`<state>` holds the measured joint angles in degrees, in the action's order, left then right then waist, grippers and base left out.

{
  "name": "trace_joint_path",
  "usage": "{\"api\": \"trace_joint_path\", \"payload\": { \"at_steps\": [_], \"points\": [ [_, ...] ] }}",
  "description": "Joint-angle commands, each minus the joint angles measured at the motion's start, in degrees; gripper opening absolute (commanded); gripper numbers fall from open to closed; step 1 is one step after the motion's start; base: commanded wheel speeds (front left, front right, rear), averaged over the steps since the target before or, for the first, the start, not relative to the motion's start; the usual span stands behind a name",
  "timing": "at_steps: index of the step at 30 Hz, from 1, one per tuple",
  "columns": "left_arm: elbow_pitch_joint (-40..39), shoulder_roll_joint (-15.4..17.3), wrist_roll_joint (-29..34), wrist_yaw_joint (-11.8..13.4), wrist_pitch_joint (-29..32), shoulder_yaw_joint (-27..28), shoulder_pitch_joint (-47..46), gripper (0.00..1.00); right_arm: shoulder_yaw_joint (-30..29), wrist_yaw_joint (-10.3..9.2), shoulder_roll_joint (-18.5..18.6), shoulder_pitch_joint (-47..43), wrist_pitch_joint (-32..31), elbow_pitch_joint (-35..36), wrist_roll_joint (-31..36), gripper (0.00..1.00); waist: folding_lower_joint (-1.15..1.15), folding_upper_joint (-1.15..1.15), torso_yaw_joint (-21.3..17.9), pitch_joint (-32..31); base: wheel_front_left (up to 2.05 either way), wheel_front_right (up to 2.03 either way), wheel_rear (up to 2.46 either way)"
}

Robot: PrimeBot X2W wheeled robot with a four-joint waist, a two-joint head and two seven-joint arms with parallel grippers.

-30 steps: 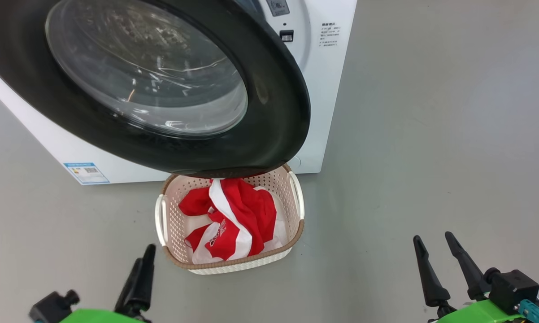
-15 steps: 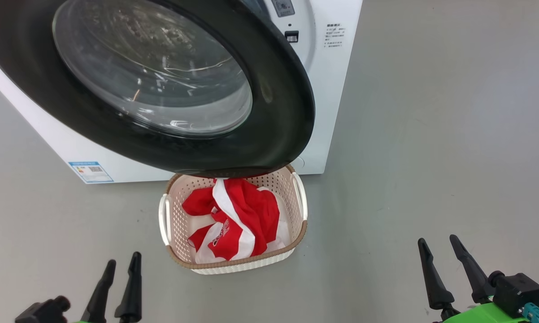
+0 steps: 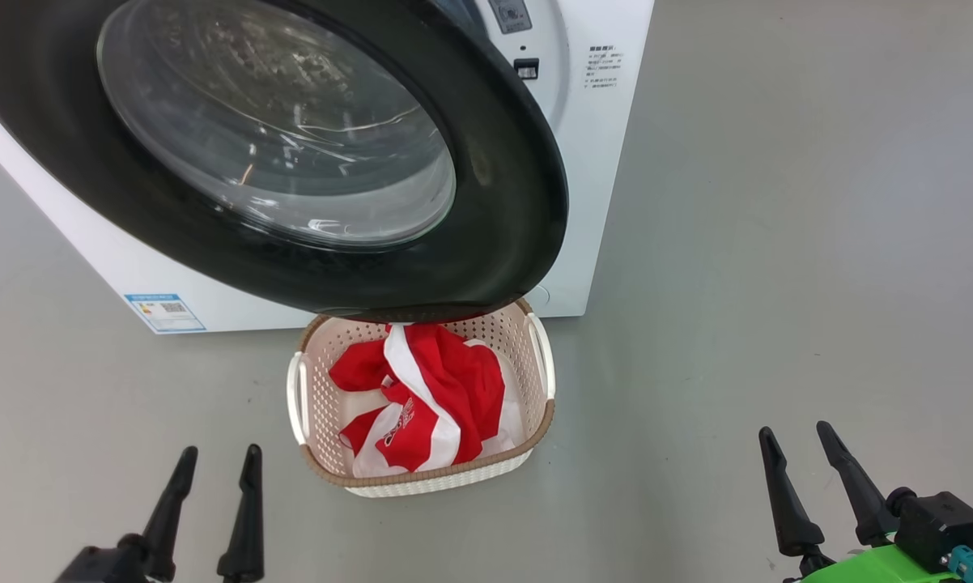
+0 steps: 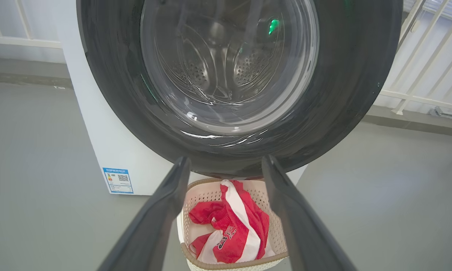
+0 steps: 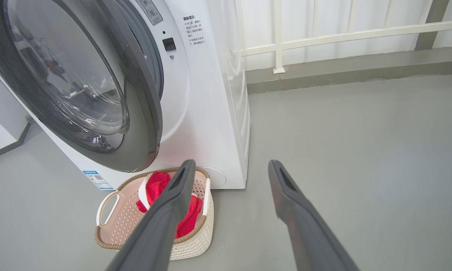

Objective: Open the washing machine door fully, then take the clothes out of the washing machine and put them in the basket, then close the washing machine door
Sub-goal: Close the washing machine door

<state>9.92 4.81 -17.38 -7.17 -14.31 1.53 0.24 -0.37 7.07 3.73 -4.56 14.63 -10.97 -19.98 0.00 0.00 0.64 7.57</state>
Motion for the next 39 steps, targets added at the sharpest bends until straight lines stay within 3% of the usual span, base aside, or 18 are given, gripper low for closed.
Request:
{"api": "trace_joint_path", "payload": {
  "at_steps": [1, 5, 25, 26, 27, 29, 30, 39],
  "points": [
    [-2.35, 0.06, 2.10, -0.32, -0.69, 2.25, 0.16, 1.00, 1.15, 0.42, 1.04, 0.13, 0.37, 1.56, 0.92, 1.00, 0.00, 0.00, 0.01, -0.04, 0.00, 0.00, 0.00],
    [-3.05, -0.84, 4.44, -0.32, -0.69, 2.96, 1.20, 1.00, 1.06, 0.42, 1.03, 0.12, 0.37, 1.83, 1.00, 1.00, 0.00, 0.00, 0.02, -0.06, 0.00, 0.00, 0.00],
    [-3.50, -1.90, 4.43, -0.32, -0.69, 3.03, 1.55, 1.00, 1.38, 0.42, 0.95, 0.34, 0.37, 2.10, 0.92, 1.00, 0.00, 0.00, 0.24, 0.15, 0.00, 0.00, 0.00],
    [-3.44, -1.90, 4.34, -0.32, -0.69, 2.90, 1.52, 1.00, 1.57, 0.42, 0.93, 0.44, 0.37, 2.09, 0.73, 0.85, 0.00, 0.00, 0.32, 0.12, 0.00, 0.00, 0.00],
    [-3.39, -1.91, 4.16, -0.32, -0.69, 2.74, 1.48, 1.00, 1.84, 0.42, 0.92, 0.58, 0.37, 2.10, 0.47, 0.46, 0.00, 0.00, 0.41, 0.15, 0.00, 0.00, 0.00],
    [-3.27, -1.91, 3.61, -0.32, -0.69, 2.25, 1.38, 1.00, 2.27, 0.42, 0.94, 0.91, 0.37, 2.19, 0.03, 0.05, 0.00, 0.00, 0.72, 0.21, 0.00, 0.00, 0.00],
    [-3.23, -1.91, 3.27, -0.32, -0.69, 1.93, 1.29, 1.00, 2.44, 0.42, 0.98, 1.09, 0.37, 2.30, -0.22, 0.00, 0.00, 0.00, 1.00, 0.30, 0.00, 0.00, 0.00],
    [-3.57, -1.92, 0.79, -0.32, -0.69, -0.87, 0.07, 1.00, 6.26, 0.42, 2.09, 5.91, 0.37, 2.64, -0.69, 0.00, 0.00, 0.00, 4.33, 2.54, 0.00, 0.00, 0.00]
  ]
}}
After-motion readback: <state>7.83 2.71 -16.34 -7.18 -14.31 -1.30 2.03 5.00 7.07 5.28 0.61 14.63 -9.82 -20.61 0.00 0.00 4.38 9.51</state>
